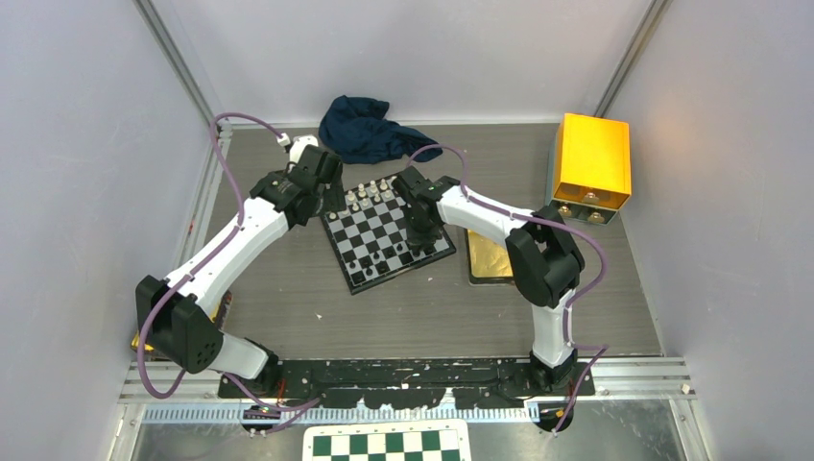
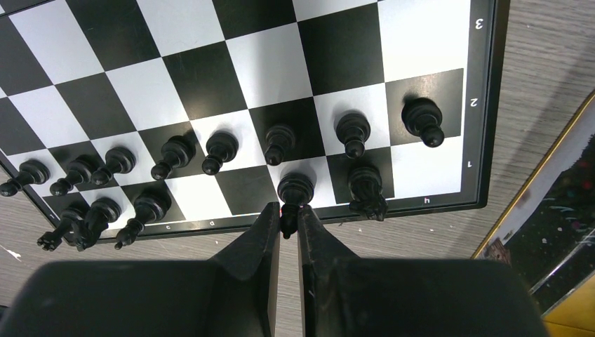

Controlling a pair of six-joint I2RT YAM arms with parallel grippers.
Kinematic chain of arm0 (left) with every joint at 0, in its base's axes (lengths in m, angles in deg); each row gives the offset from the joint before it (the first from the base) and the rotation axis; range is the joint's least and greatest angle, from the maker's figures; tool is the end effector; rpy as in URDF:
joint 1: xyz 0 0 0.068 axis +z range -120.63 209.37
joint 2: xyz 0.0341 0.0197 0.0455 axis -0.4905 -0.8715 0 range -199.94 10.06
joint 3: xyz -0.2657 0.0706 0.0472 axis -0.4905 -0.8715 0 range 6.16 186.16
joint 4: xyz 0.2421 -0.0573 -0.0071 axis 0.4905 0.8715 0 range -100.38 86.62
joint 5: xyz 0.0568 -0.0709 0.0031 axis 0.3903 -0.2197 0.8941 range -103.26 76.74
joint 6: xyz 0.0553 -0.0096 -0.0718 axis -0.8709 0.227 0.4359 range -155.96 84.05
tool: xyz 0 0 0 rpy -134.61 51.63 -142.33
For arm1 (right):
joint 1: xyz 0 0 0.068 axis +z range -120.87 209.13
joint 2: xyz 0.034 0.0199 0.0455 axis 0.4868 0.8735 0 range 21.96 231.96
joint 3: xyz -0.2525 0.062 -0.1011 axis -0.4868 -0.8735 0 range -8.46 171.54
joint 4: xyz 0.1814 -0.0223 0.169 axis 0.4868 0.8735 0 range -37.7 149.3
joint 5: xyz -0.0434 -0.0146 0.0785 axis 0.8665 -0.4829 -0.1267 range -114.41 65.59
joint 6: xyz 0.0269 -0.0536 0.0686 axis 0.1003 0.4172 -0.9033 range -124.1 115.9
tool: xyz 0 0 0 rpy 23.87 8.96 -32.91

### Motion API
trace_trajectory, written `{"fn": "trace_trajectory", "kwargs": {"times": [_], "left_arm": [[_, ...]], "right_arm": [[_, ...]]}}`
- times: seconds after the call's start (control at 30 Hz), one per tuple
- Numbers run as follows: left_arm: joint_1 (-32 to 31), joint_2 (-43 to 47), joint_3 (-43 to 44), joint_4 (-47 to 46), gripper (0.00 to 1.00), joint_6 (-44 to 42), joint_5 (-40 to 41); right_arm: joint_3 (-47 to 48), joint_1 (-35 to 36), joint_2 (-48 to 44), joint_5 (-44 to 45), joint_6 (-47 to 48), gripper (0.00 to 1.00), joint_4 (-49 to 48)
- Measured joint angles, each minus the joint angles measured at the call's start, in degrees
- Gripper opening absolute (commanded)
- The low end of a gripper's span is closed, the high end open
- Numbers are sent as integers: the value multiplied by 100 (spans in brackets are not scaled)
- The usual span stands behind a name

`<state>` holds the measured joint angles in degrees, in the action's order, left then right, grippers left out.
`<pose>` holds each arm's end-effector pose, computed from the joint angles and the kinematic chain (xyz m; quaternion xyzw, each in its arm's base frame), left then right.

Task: Set up the chess pieces on the board
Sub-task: Place the chess piece on the chessboard.

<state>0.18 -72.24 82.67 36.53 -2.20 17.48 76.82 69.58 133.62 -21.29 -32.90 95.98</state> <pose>0.2889 -0.1136 0.3030 -0.1211 0.9095 0.0532 0.3941 0.3125 0.2607 0.1695 -0.0952 0.9799 0.0763 0.1576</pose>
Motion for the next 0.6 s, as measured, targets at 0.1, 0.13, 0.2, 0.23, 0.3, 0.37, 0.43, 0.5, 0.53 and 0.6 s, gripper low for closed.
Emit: {"fn": "trace_trajectory", "kwargs": {"times": [0.1,0.13,0.2,0.23,0.3,0.37,0.43,0.5,0.53,0.6], "left_arm": [[-2,0,0,0,97,-2,0],[0,0,0,0,97,0,0],[-2,0,0,0,97,-2,0],[0,0,0,0,97,-2,0],[-2,0,0,0,97,-2,0],[0,0,0,0,97,-2,-2],[0,0,0,0,97,-2,-2],[0,0,0,0,97,-2,-13],[0,0,0,0,98,-4,-20],[-2,0,0,-2,98,-2,-31]], "right_arm": [[-2,0,13,0,-2,1,-2],[-2,0,13,2,-2,1,-2],[-2,0,13,4,0,1,-2],[-2,0,13,2,0,1,-2],[-2,0,13,4,0,1,-2],[-2,0,13,7,-2,1,-2],[-2,0,13,9,0,1,-2],[-2,0,13,13,-2,1,-2],[-2,0,13,15,-2,1,-2],[-9,0,13,17,-2,2,-9]]}}
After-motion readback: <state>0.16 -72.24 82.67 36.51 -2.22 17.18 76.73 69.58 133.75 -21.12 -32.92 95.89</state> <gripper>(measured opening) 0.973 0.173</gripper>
